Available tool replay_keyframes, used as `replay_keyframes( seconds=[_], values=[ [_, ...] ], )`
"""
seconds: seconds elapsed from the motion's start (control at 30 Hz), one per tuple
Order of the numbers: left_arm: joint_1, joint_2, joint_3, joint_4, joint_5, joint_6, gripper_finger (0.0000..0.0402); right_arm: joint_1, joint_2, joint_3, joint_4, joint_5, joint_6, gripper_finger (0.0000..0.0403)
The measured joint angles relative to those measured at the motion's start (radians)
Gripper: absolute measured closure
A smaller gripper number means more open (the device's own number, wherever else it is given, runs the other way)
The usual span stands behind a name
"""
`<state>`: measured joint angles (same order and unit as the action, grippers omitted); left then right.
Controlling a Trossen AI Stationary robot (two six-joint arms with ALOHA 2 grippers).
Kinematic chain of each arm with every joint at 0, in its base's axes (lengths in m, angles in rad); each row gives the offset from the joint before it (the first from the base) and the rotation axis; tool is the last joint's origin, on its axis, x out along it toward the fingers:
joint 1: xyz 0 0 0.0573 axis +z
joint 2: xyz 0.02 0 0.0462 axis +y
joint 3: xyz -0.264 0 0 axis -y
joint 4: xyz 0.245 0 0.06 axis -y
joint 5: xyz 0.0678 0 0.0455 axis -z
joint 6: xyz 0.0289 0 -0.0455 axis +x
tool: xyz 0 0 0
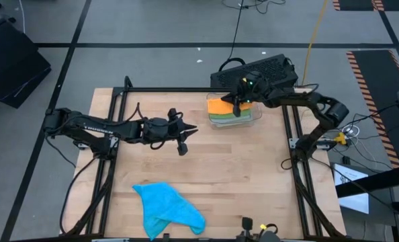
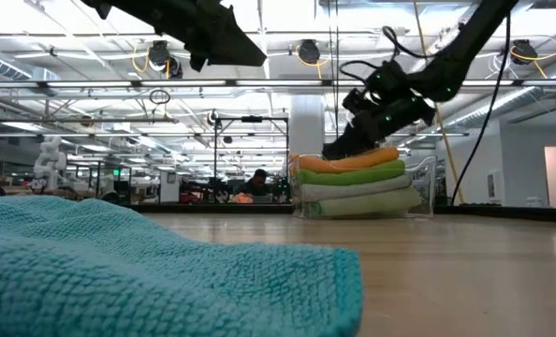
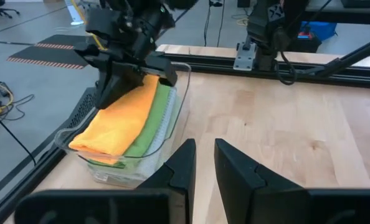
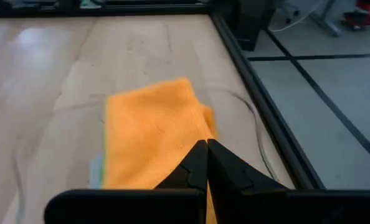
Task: Fold microfiber towels
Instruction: Put the folded orange microfiber towel into the transparent bin, then fold the blue microfiber towel
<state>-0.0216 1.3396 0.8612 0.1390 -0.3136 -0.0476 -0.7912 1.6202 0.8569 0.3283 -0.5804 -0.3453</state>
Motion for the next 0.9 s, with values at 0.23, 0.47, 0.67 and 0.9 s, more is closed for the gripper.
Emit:
replay_keyframes(
  seconds=[0.23,0.47,0.67,0.9],
  values=[
    [-0.015,0.000,0.000,0.010,-0.007,-0.006,0.0341,-0.031,0.039,-0.121,0.216,-0.053,0.075,0.0403],
    [-0.025,0.000,0.001,-0.003,-0.010,-0.030,0.0341,-0.032,0.002,-0.133,0.226,-0.054,0.102,0.0403],
    [-0.088,0.000,0.001,-0.091,-0.012,-0.085,0.0341,0.003,-0.203,-0.132,0.111,-0.049,0.165,0.0403],
    [-0.223,0.011,0.001,-0.348,-0.029,-0.250,0.0325,0.228,-0.464,-0.132,-0.260,0.078,0.161,0.0403]
  ],
)
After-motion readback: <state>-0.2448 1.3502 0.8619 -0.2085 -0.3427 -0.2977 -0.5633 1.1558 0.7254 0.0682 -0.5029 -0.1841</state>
